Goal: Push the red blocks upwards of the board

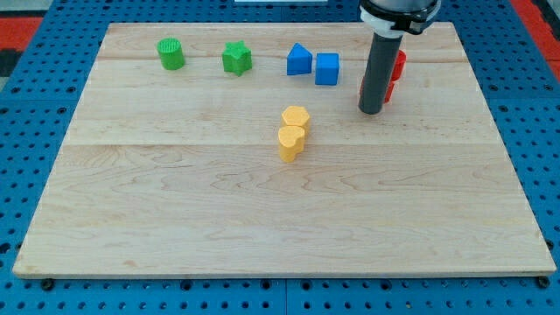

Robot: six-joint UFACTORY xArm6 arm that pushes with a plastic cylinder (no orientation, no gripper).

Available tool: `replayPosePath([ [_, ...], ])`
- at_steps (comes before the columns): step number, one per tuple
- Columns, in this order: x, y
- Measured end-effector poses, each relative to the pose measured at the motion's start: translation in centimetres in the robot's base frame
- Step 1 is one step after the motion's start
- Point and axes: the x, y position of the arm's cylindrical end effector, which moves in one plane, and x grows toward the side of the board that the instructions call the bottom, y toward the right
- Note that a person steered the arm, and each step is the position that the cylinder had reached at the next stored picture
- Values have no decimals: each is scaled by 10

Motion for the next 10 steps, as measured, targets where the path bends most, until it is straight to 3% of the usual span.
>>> replayPosePath([
  [2,-5,14],
  [3,20,20],
  [10,-53,25],
])
